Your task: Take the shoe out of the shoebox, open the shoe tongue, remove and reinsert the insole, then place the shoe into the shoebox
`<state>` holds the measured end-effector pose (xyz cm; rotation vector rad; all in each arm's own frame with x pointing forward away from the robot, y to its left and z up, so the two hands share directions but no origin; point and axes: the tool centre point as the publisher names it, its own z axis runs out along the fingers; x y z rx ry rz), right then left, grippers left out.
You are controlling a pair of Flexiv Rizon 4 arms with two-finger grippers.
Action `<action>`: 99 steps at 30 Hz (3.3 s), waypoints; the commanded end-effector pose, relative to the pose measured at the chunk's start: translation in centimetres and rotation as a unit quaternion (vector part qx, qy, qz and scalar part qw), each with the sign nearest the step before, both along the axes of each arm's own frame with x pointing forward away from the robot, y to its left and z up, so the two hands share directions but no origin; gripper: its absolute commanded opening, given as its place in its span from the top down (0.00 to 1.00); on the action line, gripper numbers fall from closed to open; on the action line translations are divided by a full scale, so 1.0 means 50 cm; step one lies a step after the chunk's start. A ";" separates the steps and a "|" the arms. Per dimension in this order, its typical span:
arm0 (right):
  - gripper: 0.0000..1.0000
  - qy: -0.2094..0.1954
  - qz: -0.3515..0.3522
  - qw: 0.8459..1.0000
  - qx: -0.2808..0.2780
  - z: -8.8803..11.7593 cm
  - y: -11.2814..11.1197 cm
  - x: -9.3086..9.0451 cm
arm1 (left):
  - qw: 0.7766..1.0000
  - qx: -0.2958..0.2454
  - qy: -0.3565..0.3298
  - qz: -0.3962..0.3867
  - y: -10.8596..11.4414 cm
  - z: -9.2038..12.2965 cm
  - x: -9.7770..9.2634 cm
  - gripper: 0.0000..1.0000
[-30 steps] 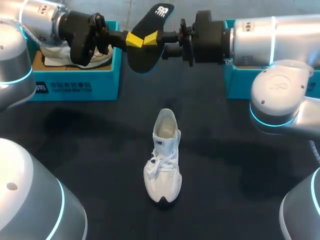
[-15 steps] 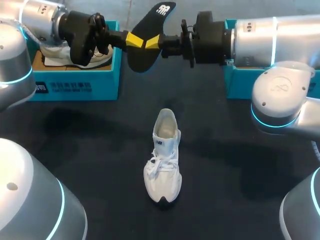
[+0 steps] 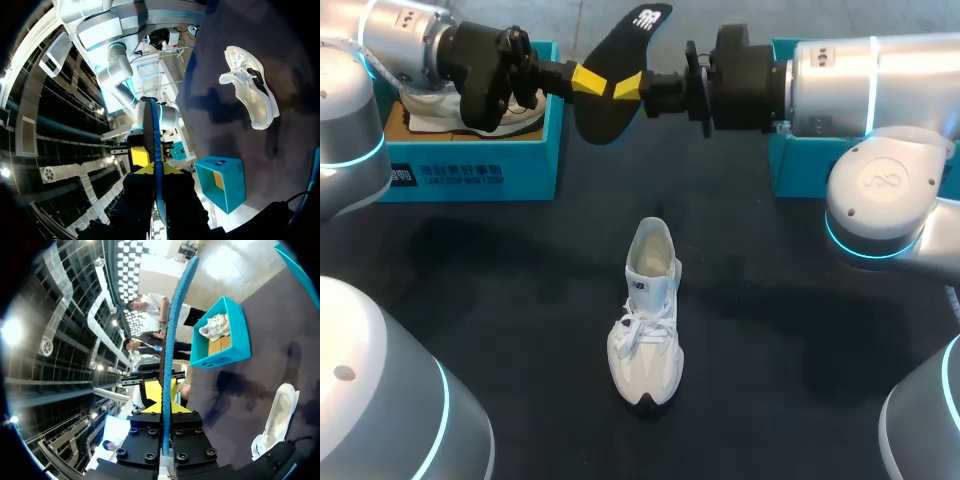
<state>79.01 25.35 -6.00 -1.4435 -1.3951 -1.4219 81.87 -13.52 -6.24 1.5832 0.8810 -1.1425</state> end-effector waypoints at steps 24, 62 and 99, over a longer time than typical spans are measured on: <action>1.00 -0.004 0.002 1.000 0.005 -0.029 -0.008 -0.008 | 1.000 0.022 0.001 -0.013 0.018 0.006 -0.013 0.00; 1.00 -0.065 0.058 0.996 -0.005 -0.220 -0.011 -0.023 | 0.935 0.353 -0.033 0.008 0.158 0.040 0.033 0.00; 1.00 -0.057 0.080 0.995 -0.034 -0.315 -0.002 -0.032 | 0.849 0.521 -0.070 0.052 0.102 0.047 0.089 0.00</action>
